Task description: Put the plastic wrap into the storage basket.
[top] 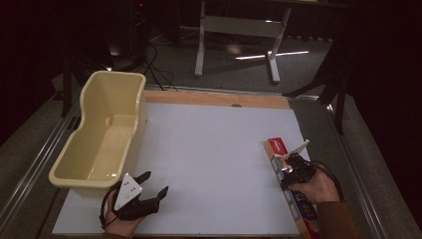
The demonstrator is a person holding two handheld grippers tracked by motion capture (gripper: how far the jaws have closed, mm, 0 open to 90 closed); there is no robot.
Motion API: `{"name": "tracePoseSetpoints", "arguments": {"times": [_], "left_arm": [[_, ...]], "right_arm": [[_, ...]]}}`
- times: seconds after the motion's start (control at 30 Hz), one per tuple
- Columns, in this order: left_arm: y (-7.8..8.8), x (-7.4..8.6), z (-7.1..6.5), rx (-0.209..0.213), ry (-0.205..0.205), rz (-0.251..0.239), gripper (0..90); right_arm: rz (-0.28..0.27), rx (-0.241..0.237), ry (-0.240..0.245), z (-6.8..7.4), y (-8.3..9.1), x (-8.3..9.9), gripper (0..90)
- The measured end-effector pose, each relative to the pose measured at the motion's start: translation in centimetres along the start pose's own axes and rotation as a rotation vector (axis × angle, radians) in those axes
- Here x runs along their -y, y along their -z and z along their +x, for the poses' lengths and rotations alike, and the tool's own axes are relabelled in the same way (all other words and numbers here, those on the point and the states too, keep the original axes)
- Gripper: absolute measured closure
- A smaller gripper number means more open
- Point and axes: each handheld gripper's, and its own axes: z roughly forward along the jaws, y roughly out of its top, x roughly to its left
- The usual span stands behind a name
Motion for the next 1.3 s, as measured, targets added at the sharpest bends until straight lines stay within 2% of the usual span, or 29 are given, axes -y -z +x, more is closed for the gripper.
{"name": "tracePoseSetpoints", "arguments": {"times": [0.07,0.2,0.23,0.27,0.37,0.43,0.47,0.63,0.77,0.9,0.97,1.0,1.03,1.1,1.2,1.3], "left_arm": [[0.0,0.0,0.0,0.0,0.0,0.0,26.8],[0.0,0.0,0.0,-0.005,0.003,-0.001,26.8],[0.0,0.0,0.0,-0.005,0.003,-0.001,26.8],[0.0,0.0,0.0,-0.007,0.005,-0.004,26.8],[0.0,0.0,0.1,-0.009,0.007,-0.002,26.8],[0.0,0.0,0.1,-0.009,0.008,-0.003,26.8],[0.0,0.0,0.1,-0.009,0.009,-0.001,26.8],[0.0,0.0,0.1,-0.01,0.009,-0.002,26.8],[0.0,0.0,0.2,-0.009,0.011,-0.004,26.8],[0.0,0.0,0.2,-0.008,0.012,-0.006,26.8],[0.1,0.0,0.2,-0.008,0.012,-0.007,26.8],[0.1,0.0,0.2,-0.008,0.012,-0.007,26.8],[0.1,0.0,0.2,-0.008,0.011,-0.008,26.8],[0.1,0.0,0.2,-0.007,0.011,-0.009,26.8],[0.0,-0.1,0.2,-0.008,0.008,-0.008,26.8],[0.0,-0.1,0.2,-0.007,0.007,-0.008,26.8]], "right_arm": [[0.005,0.001,-0.001,0.0,0.0,-0.1,39.2],[-0.003,-0.049,-0.032,-0.7,0.2,0.1,40.8],[-0.003,-0.049,-0.032,-0.7,0.2,0.1,40.8],[-0.022,-0.079,-0.055,-1.2,0.3,0.3,40.9],[-0.051,-0.123,-0.094,-1.7,0.4,0.6,41.2],[-0.063,-0.136,-0.096,-1.8,0.5,0.6,41.2],[-0.078,-0.176,-0.108,-1.9,0.7,0.7,41.4],[-0.144,-0.281,-0.108,-1.3,1.4,0.5,41.4],[-0.184,-0.346,-0.084,0.2,2.1,-0.1,41.4],[-0.219,-0.414,-0.049,2.3,3.1,-0.8,41.4],[-0.249,-0.44,-0.027,3.5,3.7,-1.3,41.4],[-0.249,-0.44,-0.027,3.5,3.7,-1.3,41.4],[-0.279,-0.463,-0.007,4.7,4.4,-1.8,41.5],[-0.299,-0.487,0.016,5.9,5.0,-2.4,41.4],[-0.305,-0.537,0.049,7.8,6.0,-3.2,41.4],[-0.332,-0.565,0.089,9.9,7.0,-4.0,41.5]]}}
